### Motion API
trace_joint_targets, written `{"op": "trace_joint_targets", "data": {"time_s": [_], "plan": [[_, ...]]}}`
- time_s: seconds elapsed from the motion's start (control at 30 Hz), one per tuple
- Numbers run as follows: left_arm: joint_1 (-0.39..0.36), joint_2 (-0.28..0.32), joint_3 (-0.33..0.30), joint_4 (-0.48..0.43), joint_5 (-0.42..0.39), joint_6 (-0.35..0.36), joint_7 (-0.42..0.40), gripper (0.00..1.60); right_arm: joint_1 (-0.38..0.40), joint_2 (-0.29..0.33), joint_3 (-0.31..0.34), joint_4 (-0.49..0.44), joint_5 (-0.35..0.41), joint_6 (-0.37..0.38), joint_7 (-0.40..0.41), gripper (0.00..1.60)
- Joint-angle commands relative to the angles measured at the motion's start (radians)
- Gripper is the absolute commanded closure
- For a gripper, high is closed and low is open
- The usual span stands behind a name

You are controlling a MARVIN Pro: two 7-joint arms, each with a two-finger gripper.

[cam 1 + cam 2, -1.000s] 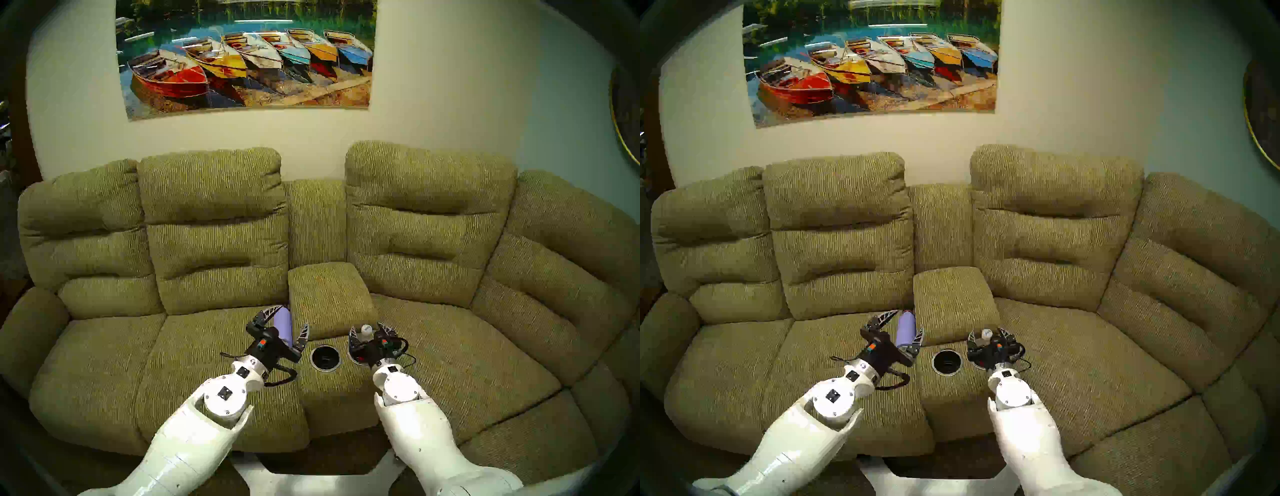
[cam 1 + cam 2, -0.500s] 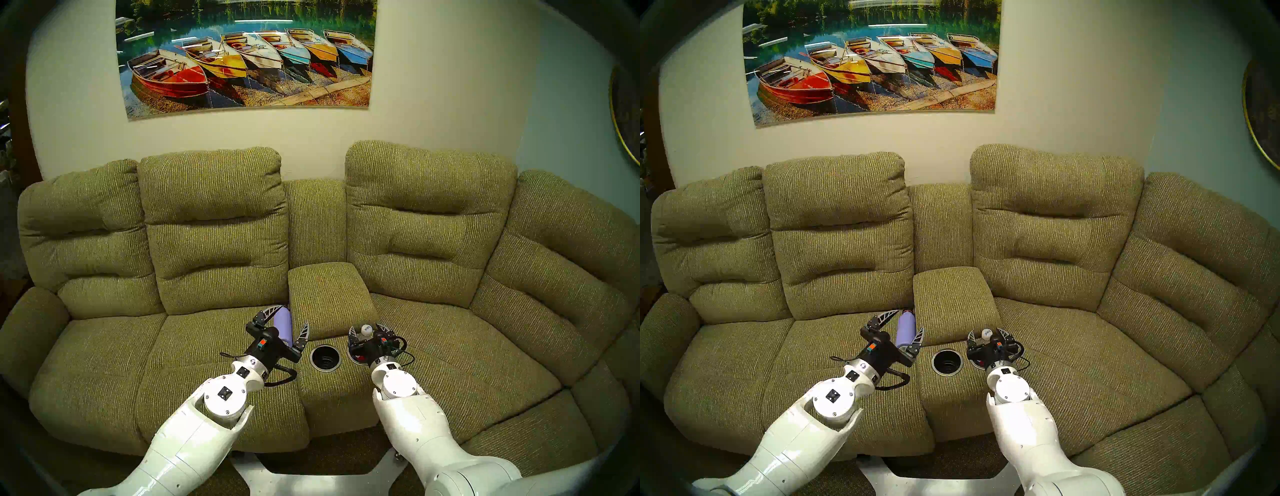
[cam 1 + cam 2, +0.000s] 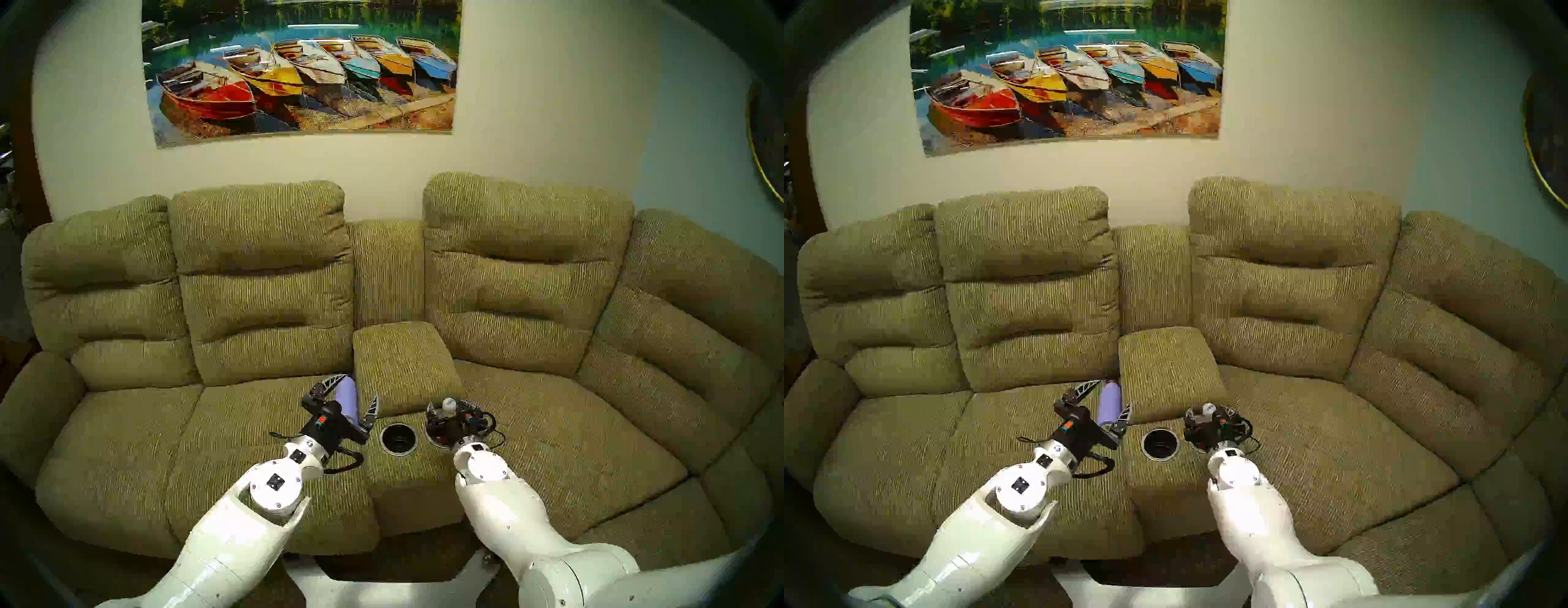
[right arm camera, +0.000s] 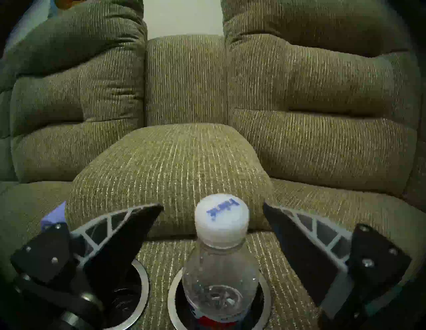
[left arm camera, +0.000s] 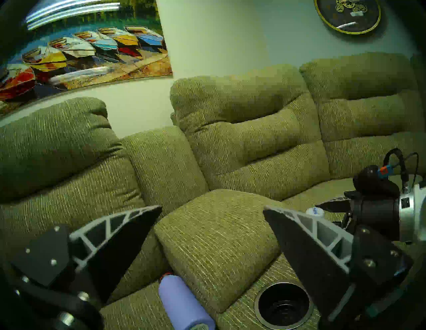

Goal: Take bottles out of cup holder

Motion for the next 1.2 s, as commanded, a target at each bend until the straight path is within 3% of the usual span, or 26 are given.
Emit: {"op": "trace_joint_targets", "data": {"time_s": [0.0, 1.1, 1.13, 1.17], "plan": [[-0.004, 0.000, 0.001, -0.016, 0.002, -0.008, -0.001, 0.00, 0.082, 0.000, -0.006, 0.043, -0.012, -0.016, -0.019, 0.00], [-0.004, 0.000, 0.001, -0.016, 0.002, -0.008, -0.001, 0.00, 0.244, 0.003, 0.002, 0.325, -0.043, -0.086, -0.066, 0.00], [-0.004, 0.000, 0.001, -0.016, 0.002, -0.008, -0.001, 0.00, 0.247, 0.003, 0.000, 0.330, -0.046, -0.088, -0.067, 0.71], [-0.004, 0.000, 0.001, -0.016, 0.002, -0.008, -0.001, 0.00, 0.248, 0.003, -0.002, 0.335, -0.048, -0.093, -0.067, 0.90]]}}
